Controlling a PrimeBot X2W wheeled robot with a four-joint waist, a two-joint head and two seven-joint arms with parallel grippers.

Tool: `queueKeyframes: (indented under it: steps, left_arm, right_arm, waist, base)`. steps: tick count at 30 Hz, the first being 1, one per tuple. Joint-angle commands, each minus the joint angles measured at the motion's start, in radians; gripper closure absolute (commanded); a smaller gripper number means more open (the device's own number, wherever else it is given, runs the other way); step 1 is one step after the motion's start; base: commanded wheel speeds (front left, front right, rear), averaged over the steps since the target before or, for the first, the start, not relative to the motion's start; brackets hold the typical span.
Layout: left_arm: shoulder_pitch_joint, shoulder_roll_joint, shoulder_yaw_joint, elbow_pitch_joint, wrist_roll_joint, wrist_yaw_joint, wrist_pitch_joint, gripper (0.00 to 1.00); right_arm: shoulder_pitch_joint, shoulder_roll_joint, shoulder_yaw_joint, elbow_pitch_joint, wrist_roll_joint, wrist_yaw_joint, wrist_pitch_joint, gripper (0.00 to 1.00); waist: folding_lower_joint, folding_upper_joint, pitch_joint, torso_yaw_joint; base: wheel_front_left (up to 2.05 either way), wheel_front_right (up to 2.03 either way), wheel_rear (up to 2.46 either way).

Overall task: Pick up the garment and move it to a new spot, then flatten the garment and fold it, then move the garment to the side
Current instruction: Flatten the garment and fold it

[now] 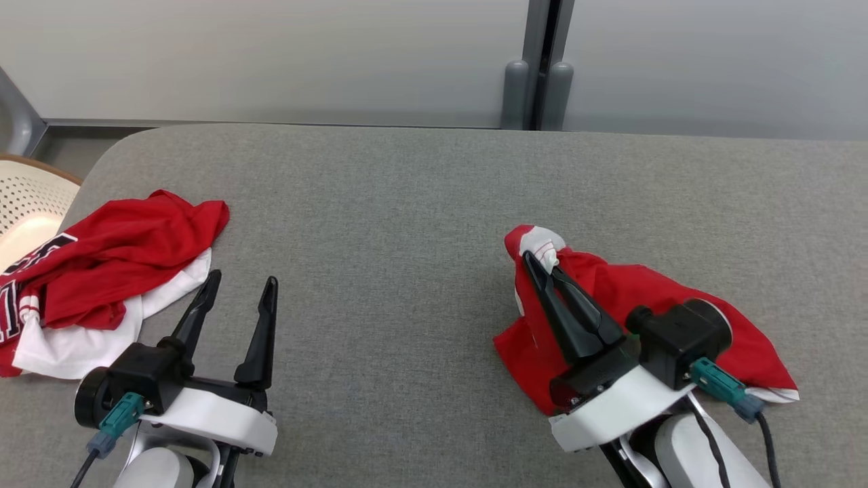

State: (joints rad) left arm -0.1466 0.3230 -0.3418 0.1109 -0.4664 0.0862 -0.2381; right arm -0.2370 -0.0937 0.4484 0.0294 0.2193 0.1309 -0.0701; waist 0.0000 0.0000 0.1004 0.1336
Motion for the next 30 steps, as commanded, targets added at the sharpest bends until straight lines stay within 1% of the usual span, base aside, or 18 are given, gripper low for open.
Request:
queueKeyframes:
  steps: [1,5,8,12,15,18,23,24,30]
  left_arm:
    - [0.003,0.004,0.004,-0.003,0.003,0.005,-0.002,0.00]
    - [0.001,0.009,0.002,-0.006,-0.001,0.004,0.001,0.00]
    - [0.003,0.008,0.000,-0.011,0.001,0.011,0.002,0.00]
    - [0.008,0.014,0.002,-0.014,-0.003,0.013,0.003,0.00]
    - [0.007,0.014,0.002,-0.013,-0.007,0.016,0.003,0.00]
    - [0.004,0.013,-0.002,-0.011,-0.008,0.015,0.003,0.00]
    - [0.000,0.013,-0.007,-0.008,-0.007,0.017,0.004,0.00]
    - [0.000,0.013,-0.007,-0.008,-0.007,0.017,0.004,0.00]
    - [-0.007,0.017,-0.006,-0.008,-0.011,0.021,0.004,0.00]
  right_arm:
    - [-0.007,-0.011,0.013,-0.031,0.010,0.000,0.005,1.00]
    - [-0.015,-0.051,0.082,-0.157,0.037,0.000,0.026,1.00]
    - [-0.016,-0.082,0.151,-0.228,0.072,0.000,0.047,1.00]
    - [0.018,-0.121,0.211,-0.247,0.127,0.000,0.116,1.00]
    - [0.056,-0.144,0.206,-0.214,0.161,0.000,0.154,1.00]
    - [0.108,-0.164,0.159,-0.162,0.182,0.000,0.171,1.00]
    - [0.182,-0.193,0.015,-0.061,0.185,0.000,0.156,1.00]
    - [0.182,-0.193,0.015,-0.061,0.185,0.000,0.156,1.00]
    - [0.223,-0.195,-0.184,0.015,0.186,0.000,0.123,1.00]
  waist:
    - [0.0000,0.0000,-0.004,-0.009]
    - [0.0000,0.0000,-0.008,-0.020]
    - [0.0000,0.0000,-0.010,-0.025]
    - [0.0000,0.0000,-0.007,-0.030]
    - [0.0000,0.0000,-0.001,-0.031]
    - [0.0000,0.0000,0.006,-0.033]
    - [0.0000,0.0000,0.016,-0.038]
    - [0.0000,0.0000,0.016,-0.038]
    - [0.0000,0.0000,0.025,-0.043]
  base:
    - [0.00,0.00,0.00]
    - [0.00,0.00,0.00]
    - [0.00,0.00,0.00]
    - [0.00,0.00,0.00]
    - [0.00,0.00,0.00]
    - [0.00,0.00,0.00]
    - [0.00,0.00,0.00]
    - [0.00,0.00,0.00]
    - [0.00,0.00,0.00]
